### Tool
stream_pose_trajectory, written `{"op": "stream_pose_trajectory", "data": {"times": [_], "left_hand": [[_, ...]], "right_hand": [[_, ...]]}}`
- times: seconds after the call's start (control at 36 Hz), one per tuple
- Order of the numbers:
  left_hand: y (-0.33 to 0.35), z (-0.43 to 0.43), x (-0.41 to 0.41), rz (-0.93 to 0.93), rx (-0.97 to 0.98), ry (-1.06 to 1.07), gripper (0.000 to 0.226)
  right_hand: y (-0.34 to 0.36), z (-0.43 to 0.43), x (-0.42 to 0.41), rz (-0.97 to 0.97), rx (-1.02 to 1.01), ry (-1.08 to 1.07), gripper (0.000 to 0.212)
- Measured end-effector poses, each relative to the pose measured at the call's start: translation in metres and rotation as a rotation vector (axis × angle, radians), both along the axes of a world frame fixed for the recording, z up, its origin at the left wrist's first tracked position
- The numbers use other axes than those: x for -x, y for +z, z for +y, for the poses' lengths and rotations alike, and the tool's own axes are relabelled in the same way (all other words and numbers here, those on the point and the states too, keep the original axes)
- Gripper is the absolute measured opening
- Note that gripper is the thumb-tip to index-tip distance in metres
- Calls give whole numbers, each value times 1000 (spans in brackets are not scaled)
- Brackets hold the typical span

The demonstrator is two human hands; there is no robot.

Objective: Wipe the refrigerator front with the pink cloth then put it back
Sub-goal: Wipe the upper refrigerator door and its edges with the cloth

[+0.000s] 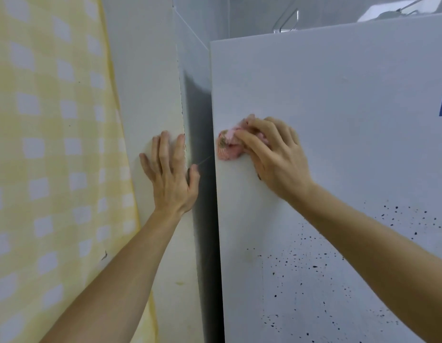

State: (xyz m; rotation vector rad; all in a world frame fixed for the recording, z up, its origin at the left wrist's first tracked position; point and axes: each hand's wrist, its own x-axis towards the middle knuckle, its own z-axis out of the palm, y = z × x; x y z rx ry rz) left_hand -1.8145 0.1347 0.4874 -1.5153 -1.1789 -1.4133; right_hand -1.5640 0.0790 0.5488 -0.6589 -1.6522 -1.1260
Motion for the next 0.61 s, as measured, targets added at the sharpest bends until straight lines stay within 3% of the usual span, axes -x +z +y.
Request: {"op": "stream_pose_trajectory", "data": {"times": [0.17,0.39,0.53,0.61], "left_hand": [[-2,3,-1,-41,-36,-36,60],[-2,-1,-2,-70,-23,-75,59],[-3,-3,1,-51,9,-49,58],[-4,-4,2,-36,22,-33,58]], "right_hand": [[-42,7,15,22,-46,-9,33],[-137,-9,12,-351,170,-24,44],[-117,-10,1,-521,155,-31,52],[-84,-6,-3,-461,122,-11,50]]}}
